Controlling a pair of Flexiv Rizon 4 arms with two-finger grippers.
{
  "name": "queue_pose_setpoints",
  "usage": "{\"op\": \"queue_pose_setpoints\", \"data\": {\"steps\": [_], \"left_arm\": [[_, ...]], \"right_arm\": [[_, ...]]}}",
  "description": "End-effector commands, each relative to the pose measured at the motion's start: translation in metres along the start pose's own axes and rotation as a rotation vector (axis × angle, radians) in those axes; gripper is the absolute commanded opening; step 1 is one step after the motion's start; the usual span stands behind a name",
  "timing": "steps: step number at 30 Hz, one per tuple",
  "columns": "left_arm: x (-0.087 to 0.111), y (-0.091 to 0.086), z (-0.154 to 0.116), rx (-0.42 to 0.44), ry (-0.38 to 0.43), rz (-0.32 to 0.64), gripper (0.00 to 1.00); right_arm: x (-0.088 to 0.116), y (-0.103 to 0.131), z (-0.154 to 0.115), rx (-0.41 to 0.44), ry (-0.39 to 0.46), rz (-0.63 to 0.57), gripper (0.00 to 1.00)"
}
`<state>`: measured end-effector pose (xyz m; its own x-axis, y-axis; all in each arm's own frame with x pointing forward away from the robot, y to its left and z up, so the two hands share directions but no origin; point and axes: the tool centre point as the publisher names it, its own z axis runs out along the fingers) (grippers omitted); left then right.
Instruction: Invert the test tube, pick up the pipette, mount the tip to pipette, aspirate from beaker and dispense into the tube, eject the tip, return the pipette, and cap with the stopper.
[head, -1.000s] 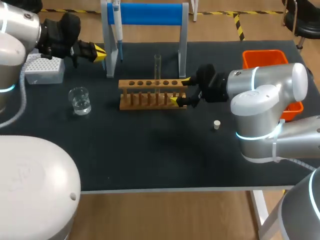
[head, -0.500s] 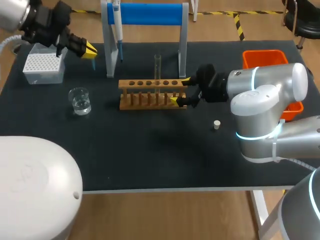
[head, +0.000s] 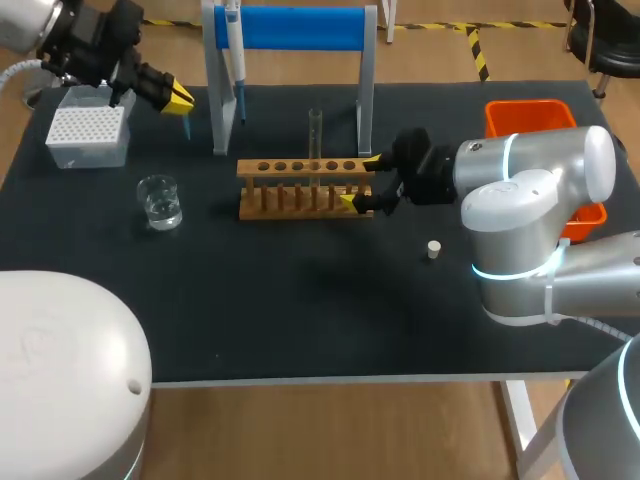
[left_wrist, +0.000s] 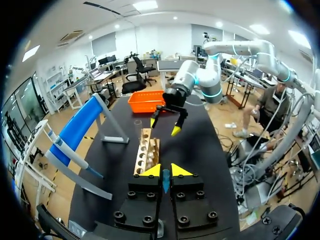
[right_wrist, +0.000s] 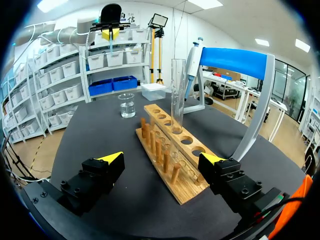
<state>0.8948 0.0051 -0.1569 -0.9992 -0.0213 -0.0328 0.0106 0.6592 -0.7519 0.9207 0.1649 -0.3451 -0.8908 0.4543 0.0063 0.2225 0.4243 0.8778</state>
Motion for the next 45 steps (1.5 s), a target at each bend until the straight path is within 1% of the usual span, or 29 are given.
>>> {"op": "queue_pose_setpoints", "data": {"steps": [1, 5, 8, 10, 15, 18, 21, 23, 27, 29, 38, 45], "left_arm": [[0.012, -0.008, 0.016, -0.002, 0.009, 0.003, 0.0], [0.026, -0.022, 0.033, 0.006, 0.022, 0.008, 0.0], [0.038, -0.038, 0.045, 0.004, 0.026, 0.005, 0.0], [0.042, -0.046, 0.05, -0.017, 0.035, -0.003, 0.0], [0.055, -0.072, 0.065, -0.013, 0.033, -0.004, 0.0], [0.062, -0.089, 0.073, -0.012, 0.001, -0.004, 0.0], [0.067, -0.1, 0.079, -0.009, -0.022, -0.02, 0.0], [0.07, -0.107, 0.085, -0.002, -0.022, -0.027, 0.0], [0.074, -0.113, 0.094, 0.008, -0.025, -0.04, 0.0], [0.075, -0.116, 0.1, 0.008, -0.012, -0.043, 0.0], [0.076, -0.121, 0.119, 0.018, -0.01, -0.054, 0.0], [0.077, -0.121, 0.122, 0.029, -0.007, -0.065, 0.0]], "right_arm": [[0.0, 0.0, 0.0, 0.0, -0.001, 0.0, 1.0], [0.0, 0.0, 0.0, 0.0, -0.001, 0.0, 1.0], [0.0, 0.0, 0.0, 0.0, -0.001, 0.0, 1.0], [0.0, 0.0, 0.0, 0.0, -0.001, 0.0, 1.0], [0.0, 0.0, 0.0, 0.0, -0.001, 0.0, 1.0], [0.0, 0.0, 0.0, 0.0, -0.001, 0.0, 1.0], [0.0, 0.0, 0.0, 0.0, -0.001, 0.0, 1.0], [0.0, 0.0, 0.0, 0.0, -0.001, 0.0, 1.0], [0.0, 0.0, 0.0, 0.0, -0.001, 0.0, 1.0], [0.0, 0.0, 0.0, 0.0, -0.001, 0.0, 1.0], [0.0, 0.0, 0.0, 0.0, -0.001, 0.0, 1.0], [0.0, 0.0, 0.0, 0.0, -0.001, 0.0, 1.0]]}}
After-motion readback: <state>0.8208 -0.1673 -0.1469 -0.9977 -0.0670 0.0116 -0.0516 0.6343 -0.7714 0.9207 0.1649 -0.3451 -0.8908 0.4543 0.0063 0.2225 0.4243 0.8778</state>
